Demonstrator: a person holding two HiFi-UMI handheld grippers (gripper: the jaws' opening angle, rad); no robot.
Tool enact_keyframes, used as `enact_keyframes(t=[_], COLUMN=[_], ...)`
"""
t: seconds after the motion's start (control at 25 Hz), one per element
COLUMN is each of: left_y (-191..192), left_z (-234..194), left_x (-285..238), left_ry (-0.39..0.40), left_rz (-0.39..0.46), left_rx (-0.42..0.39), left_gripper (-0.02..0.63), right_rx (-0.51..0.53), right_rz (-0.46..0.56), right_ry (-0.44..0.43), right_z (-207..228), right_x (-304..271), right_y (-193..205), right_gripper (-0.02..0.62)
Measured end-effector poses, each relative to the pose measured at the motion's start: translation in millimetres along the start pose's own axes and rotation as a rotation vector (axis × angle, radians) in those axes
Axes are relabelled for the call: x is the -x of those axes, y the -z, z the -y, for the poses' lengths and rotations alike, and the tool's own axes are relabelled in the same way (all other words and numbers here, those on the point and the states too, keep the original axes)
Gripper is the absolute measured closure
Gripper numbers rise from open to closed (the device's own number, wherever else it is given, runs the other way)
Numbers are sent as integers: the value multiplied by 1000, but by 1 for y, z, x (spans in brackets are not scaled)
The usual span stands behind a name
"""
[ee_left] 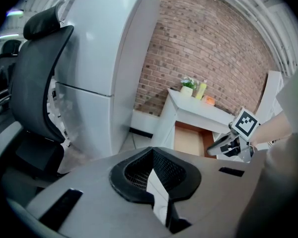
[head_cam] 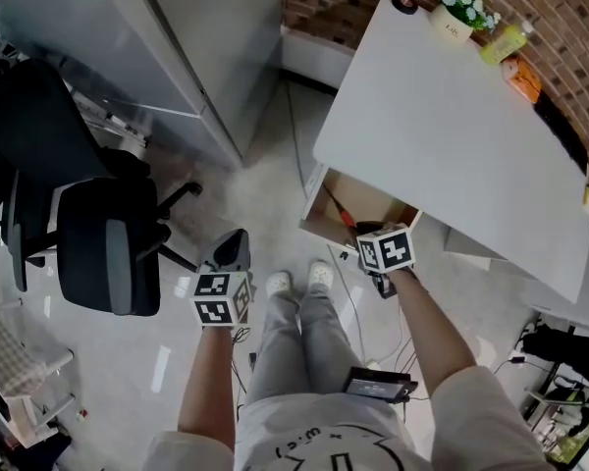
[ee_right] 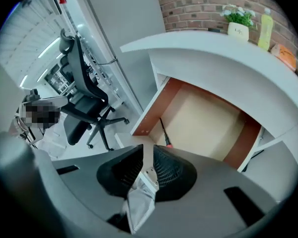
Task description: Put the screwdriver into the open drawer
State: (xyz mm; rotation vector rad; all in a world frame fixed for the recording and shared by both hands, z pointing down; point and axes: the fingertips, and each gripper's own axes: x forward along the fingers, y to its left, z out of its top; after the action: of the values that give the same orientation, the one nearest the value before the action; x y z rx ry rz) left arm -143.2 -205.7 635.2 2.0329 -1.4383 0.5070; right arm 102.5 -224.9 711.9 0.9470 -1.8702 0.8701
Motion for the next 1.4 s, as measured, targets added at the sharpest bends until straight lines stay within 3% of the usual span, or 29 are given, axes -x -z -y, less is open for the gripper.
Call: enact_keyframes(t=[0.08,0.36,0.72,1.04,1.4], left_y=[-7,-39,-89,-122,-165], left_z=[3,9,21,39,65], left_x=[8,34,71,93,122], left_ry=[-1,-7,-13,19,44], left_rz=[10,50,149,226,346], left_rx=[-1,-27,-54,-96,-121], left_gripper=[595,595,595,595,595], right_rx=[15,111,219,294,292], right_rz=[21,104,301,409,576], right_ry=[10,27,53,52,88], right_z=[-3,-15,-23,-35,-37], right_x=[15,67,155,206,269], right_y=[-2,-28,-79,-102,-132], right_gripper=[556,575,578,578,578])
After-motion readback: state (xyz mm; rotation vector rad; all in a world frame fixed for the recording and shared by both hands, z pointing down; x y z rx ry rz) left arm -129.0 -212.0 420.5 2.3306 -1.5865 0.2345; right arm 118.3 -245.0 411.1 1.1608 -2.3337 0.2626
